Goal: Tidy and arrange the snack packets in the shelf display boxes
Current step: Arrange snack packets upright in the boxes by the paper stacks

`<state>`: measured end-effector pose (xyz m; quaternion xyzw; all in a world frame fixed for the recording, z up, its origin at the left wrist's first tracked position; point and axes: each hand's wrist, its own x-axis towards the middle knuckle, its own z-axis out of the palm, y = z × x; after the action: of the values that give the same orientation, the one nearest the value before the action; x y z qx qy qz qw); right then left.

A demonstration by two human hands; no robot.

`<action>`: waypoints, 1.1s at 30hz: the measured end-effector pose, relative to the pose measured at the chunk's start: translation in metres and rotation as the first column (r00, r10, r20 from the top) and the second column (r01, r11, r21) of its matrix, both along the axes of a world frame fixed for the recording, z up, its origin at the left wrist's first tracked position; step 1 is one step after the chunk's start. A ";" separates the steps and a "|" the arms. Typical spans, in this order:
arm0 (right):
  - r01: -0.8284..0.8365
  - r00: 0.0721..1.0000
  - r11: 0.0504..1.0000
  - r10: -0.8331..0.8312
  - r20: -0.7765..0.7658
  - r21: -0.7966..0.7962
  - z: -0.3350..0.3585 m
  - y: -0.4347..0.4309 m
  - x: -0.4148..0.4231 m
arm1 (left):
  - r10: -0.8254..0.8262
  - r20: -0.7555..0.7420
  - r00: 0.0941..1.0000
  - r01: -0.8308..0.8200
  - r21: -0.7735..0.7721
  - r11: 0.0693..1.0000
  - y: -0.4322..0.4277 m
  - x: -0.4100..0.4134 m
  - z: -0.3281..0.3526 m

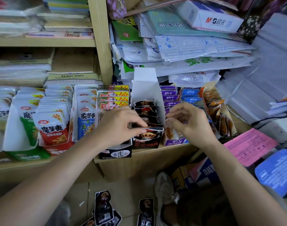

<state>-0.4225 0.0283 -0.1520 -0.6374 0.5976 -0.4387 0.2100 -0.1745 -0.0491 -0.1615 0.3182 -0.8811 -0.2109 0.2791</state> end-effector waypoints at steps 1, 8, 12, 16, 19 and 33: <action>0.000 0.999 1.000 0.000 -0.044 -0.005 0.000 -0.003 -0.001 | -0.015 0.006 1.000 0.015 0.001 1.000 0.003 0.001 0.001; -0.113 0.943 0.961 0.184 -0.279 0.252 0.004 -0.031 -0.001 | -0.086 0.074 0.994 0.090 -0.046 0.995 0.010 0.002 -0.002; -0.162 0.877 0.917 0.303 -0.374 0.364 0.010 -0.049 0.002 | -0.105 0.118 0.987 0.115 -0.081 0.990 0.010 0.004 -0.002; -0.182 0.785 0.912 0.360 -0.505 0.367 0.008 -0.059 0.013 | -0.111 0.134 0.985 0.121 -0.072 0.990 0.008 0.005 -0.004; -0.108 0.812 0.958 0.240 -0.532 0.267 0.002 -0.064 0.014 | -0.111 0.144 0.983 0.128 -0.113 0.985 0.008 0.006 -0.008; 0.032 0.918 0.998 -0.008 -0.397 0.053 -0.014 -0.069 0.016 | 0.264 0.104 0.959 -0.190 -0.456 0.869 -0.011 -0.020 -0.006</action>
<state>-0.4066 -0.0405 -0.1661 -0.7005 0.6468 -0.2849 0.0989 -0.1943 -0.0598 -0.1677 0.3645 -0.8819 0.0555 0.2939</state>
